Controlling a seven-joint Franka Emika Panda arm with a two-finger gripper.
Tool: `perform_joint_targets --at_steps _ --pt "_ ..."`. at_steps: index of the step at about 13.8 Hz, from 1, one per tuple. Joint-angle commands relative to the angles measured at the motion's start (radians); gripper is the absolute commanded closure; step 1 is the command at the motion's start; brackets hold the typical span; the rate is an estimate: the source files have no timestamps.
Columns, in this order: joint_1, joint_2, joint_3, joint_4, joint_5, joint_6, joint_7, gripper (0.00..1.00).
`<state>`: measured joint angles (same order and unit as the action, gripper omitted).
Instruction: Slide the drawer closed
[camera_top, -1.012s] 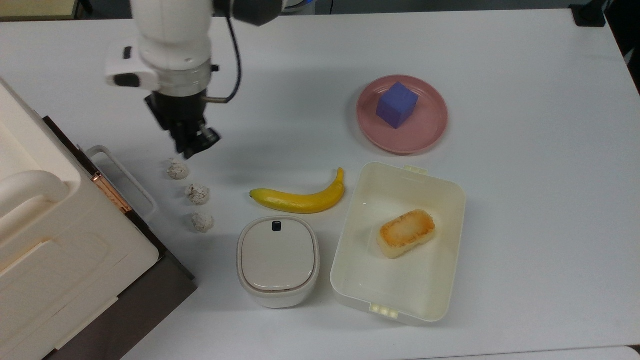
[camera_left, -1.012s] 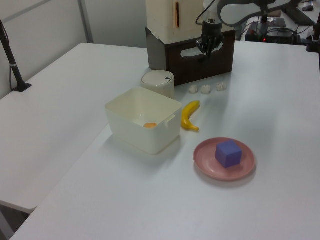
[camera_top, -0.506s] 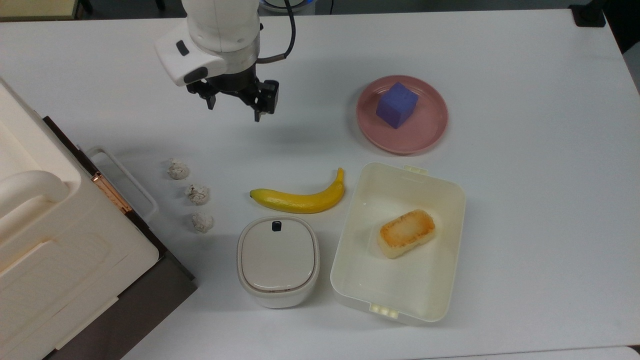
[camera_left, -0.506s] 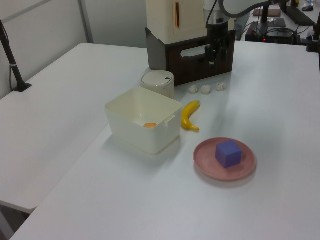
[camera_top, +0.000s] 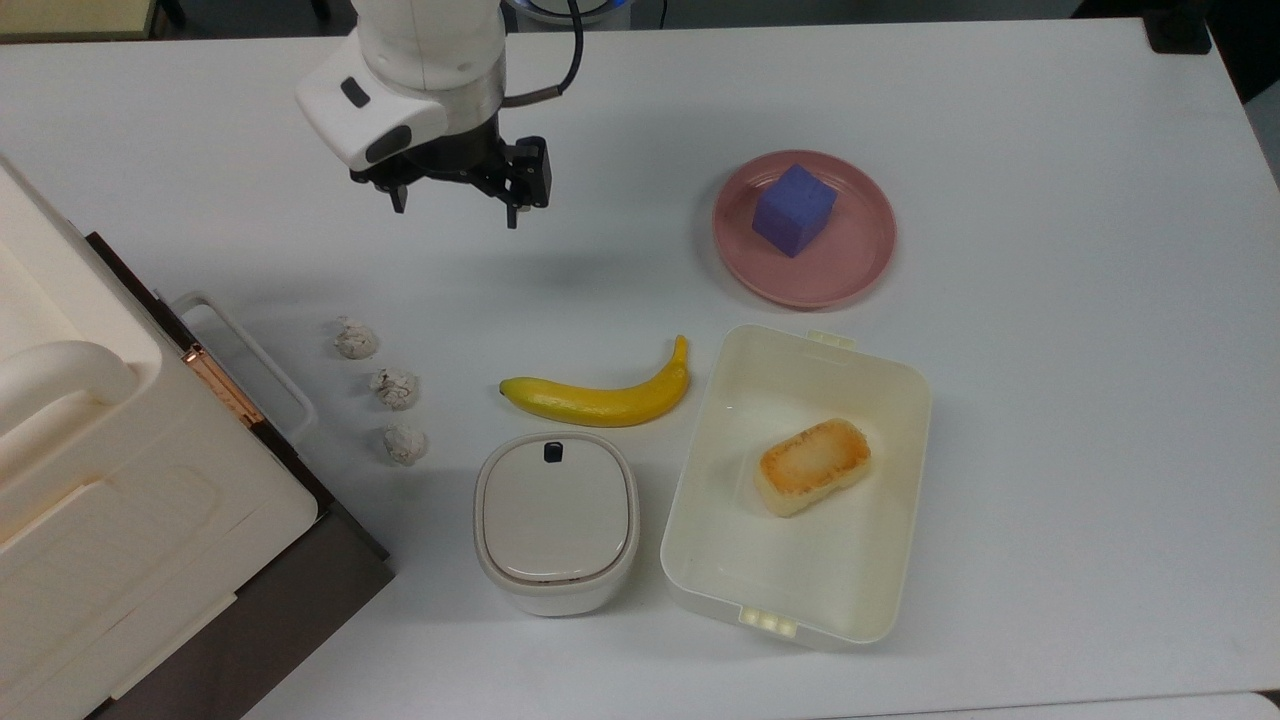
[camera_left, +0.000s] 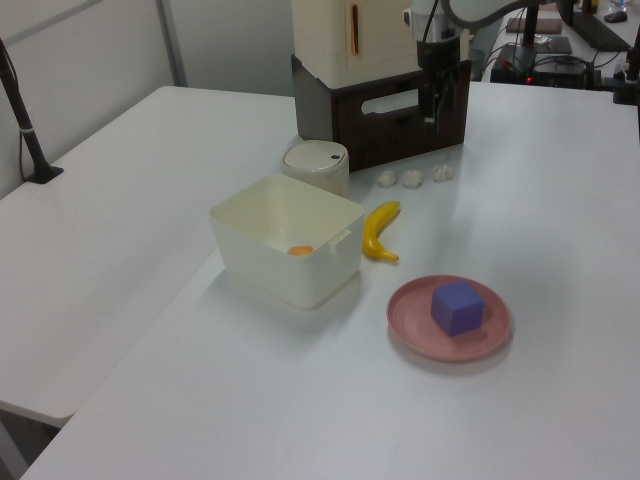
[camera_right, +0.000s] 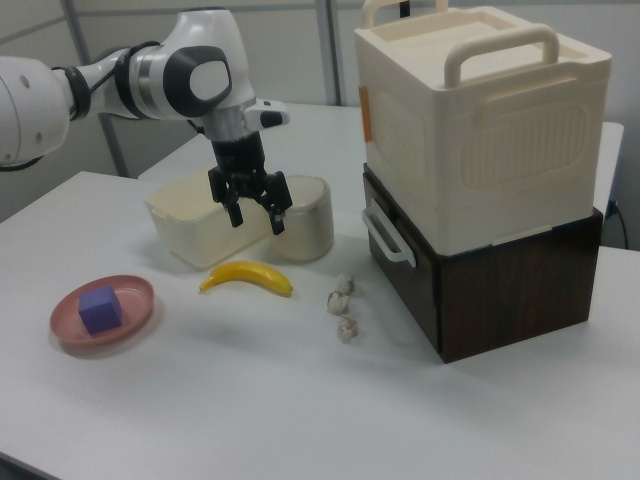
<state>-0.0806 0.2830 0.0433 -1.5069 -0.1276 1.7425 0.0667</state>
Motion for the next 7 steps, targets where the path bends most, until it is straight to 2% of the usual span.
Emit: perform_joint_targets --at_steps 1,7 --pt "0.001 -0.039 -0.008 -0.009 -0.003 -0.028 -0.016 0.00" --pt "-0.002 -0.050 -0.011 -0.010 -0.001 -0.028 -0.011 0.00"
